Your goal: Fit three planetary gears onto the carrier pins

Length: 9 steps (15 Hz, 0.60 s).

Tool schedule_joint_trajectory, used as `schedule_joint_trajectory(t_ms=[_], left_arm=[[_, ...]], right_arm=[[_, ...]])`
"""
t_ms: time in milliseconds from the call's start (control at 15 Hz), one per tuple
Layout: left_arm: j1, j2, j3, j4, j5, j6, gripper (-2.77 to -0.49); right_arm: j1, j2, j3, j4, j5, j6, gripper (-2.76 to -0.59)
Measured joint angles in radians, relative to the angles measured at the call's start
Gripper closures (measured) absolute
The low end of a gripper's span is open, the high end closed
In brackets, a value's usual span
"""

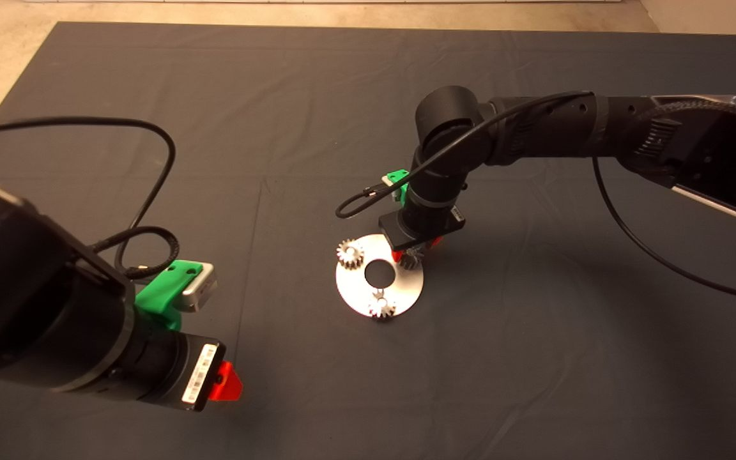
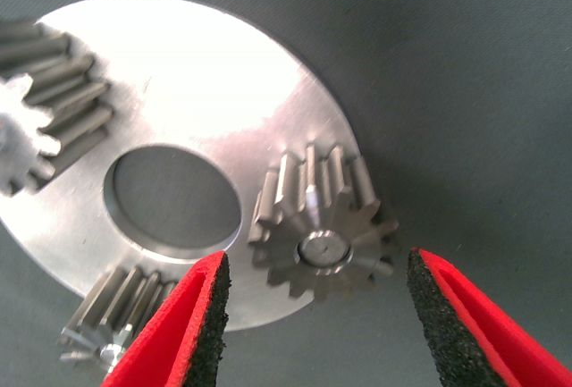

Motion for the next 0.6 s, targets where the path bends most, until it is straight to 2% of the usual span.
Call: schedule_joint_trajectory(t_ms=[67, 133, 267, 400, 467, 600], left_arm=[[0.0, 0.0, 0.0, 0.0, 0.0, 0.0, -2.33], [0.0, 0.0, 0.0, 0.0, 0.0, 0.0, -2.33], [0.0, 0.0, 0.0, 0.0, 0.0, 0.0, -2.33], [0.0, 0.0, 0.0, 0.0, 0.0, 0.0, -2.33], [0.0, 0.0, 0.0, 0.0, -0.001, 0.0, -2.33], [-0.009, 0.0, 0.0, 0.0, 0.0, 0.001, -2.33]], right_arm=[[0.005, -0.009, 0.015, 0.0, 0.001, 0.0, -1.61], [0.017, -0.02, 0.034, 0.0, 0.002, 0.003, -1.61], [0.051, -0.063, 0.1, -0.001, 0.002, 0.028, -1.71], [0.094, -0.13, 0.212, -0.002, 0.002, 0.067, -1.71], [0.113, -0.169, 0.279, -0.002, 0.001, 0.092, -1.83], [0.13, -0.268, 0.422, -0.002, 0.006, 0.15, -1.89]])
